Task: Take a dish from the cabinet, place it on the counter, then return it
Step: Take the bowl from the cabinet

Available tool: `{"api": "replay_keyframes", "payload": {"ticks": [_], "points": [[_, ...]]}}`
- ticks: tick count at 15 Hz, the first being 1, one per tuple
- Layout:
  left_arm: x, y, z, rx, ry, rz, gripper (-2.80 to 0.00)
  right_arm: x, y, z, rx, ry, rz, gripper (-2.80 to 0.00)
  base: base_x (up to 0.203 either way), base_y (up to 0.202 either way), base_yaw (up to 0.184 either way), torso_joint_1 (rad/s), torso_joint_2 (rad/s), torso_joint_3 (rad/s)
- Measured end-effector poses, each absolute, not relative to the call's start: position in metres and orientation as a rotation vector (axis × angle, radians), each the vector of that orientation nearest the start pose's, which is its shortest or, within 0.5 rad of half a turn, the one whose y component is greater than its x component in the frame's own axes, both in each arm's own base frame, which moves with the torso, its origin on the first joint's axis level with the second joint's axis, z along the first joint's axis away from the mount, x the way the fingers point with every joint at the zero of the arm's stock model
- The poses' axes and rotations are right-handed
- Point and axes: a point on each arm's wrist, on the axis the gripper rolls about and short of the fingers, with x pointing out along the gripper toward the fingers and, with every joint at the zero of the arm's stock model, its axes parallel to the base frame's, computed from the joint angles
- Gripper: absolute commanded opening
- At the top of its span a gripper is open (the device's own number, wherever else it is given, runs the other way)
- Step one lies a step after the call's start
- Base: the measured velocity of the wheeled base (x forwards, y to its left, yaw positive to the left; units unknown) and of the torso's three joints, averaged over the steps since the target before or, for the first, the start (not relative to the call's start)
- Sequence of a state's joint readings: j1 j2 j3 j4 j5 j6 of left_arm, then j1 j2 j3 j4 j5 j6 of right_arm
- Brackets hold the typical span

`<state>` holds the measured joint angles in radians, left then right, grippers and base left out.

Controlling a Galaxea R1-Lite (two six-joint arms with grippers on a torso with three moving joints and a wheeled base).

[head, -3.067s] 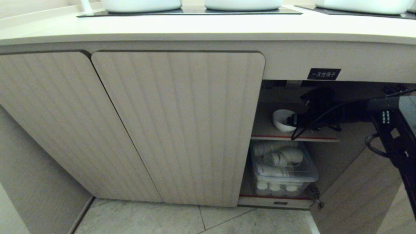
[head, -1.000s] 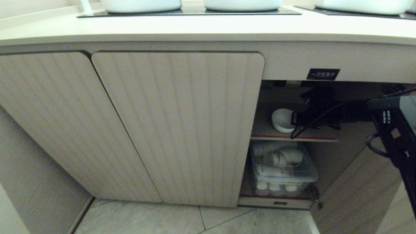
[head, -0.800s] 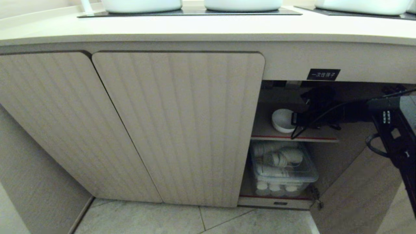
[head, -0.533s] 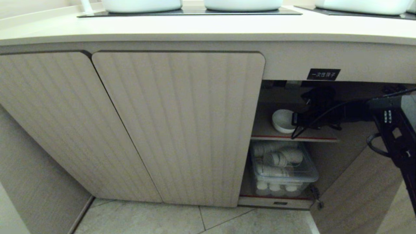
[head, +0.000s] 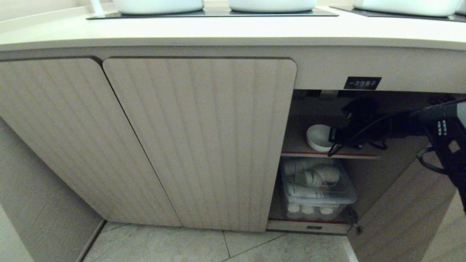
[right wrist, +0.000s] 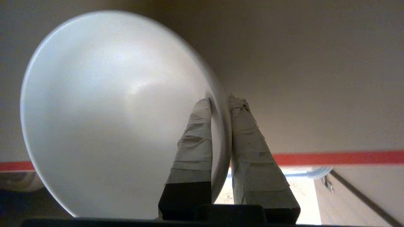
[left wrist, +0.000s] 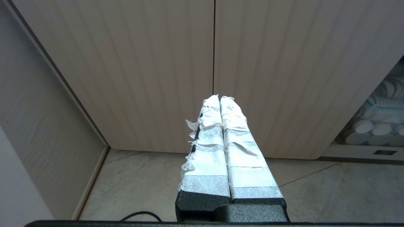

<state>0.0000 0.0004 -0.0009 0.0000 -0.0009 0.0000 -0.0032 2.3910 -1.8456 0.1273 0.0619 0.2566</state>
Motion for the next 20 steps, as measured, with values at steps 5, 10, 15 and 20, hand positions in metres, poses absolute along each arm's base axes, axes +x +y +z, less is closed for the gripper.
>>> {"api": "replay_keyframes", "payload": {"ticks": [5,10,15,20], "points": [[-0.023,0.000,0.076,0.000,0.000,-0.001,-2.80,0.474,0.000,0.112,0.301,0.633,-0.032,-2.80,0.000,0.000,0.000,0.000,0.00,0.000],[-0.023,0.000,0.076,0.000,0.000,-0.001,-2.80,0.455,0.000,0.110,0.305,0.560,-0.020,-2.80,0.000,0.000,0.000,0.000,0.00,0.000],[-0.023,0.000,0.076,0.000,0.000,-0.001,-2.80,0.449,0.001,0.120,0.376,0.518,-0.030,-2.80,0.000,0.000,0.000,0.000,0.00,0.000],[-0.023,0.000,0.076,0.000,0.000,-0.001,-2.80,0.440,0.001,0.128,0.416,0.544,-0.041,-2.80,0.000,0.000,0.000,0.000,0.00,0.000]]}}
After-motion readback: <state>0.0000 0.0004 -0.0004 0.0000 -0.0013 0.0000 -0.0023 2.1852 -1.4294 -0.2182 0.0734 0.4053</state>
